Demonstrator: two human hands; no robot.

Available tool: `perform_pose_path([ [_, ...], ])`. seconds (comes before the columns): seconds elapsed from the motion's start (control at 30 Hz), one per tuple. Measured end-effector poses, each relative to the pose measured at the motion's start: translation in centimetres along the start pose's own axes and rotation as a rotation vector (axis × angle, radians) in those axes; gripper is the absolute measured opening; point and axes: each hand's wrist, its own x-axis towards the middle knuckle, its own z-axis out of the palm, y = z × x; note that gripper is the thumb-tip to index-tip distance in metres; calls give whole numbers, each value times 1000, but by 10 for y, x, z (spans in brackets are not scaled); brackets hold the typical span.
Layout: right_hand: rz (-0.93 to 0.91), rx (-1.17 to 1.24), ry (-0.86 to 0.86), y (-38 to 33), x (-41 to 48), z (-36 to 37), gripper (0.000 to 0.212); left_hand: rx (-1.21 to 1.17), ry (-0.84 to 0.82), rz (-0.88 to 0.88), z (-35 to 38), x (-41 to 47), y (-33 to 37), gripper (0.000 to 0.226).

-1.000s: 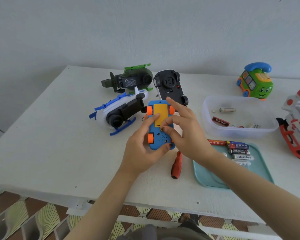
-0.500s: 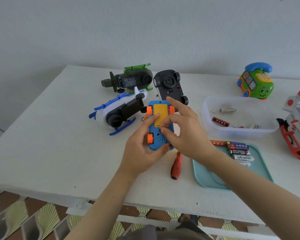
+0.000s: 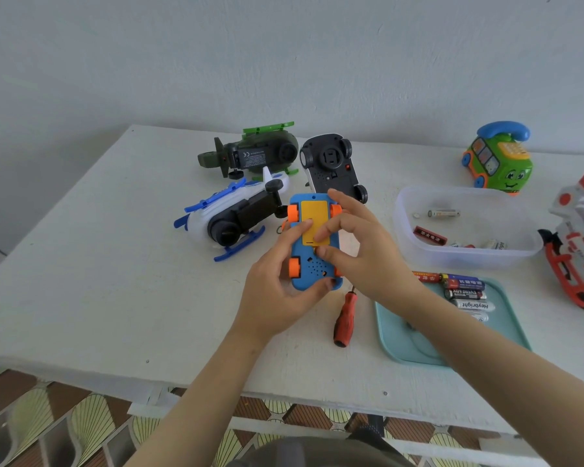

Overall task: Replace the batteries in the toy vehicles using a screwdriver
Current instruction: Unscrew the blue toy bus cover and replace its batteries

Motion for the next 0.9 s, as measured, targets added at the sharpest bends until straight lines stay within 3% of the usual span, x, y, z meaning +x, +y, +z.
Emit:
perform_pose_path([
  [0.3, -28, 52, 77, 4, -1, -3, 18, 5, -4, 8, -1, 0, -3, 72],
  [0.43, -306, -161, 190, 3, -14, -15, 13, -3, -9, 19, -2, 1, -2, 72],
  [0.57, -654, -454, -57, 11, -33, -30, 10, -2, 0, 16, -3, 1, -5, 72],
  [0.63, -674, -557, -207, 18, -42, -32, 13, 2, 2, 26, -3, 2, -6, 71],
  [0.77, -648, -694, -470, 22, -50, -34, 41, 21, 1, 46, -2, 2, -4, 69],
  [0.9, -630, -753, -575, 17, -50, -30, 38, 16, 6, 56, -2, 2, -4, 69],
])
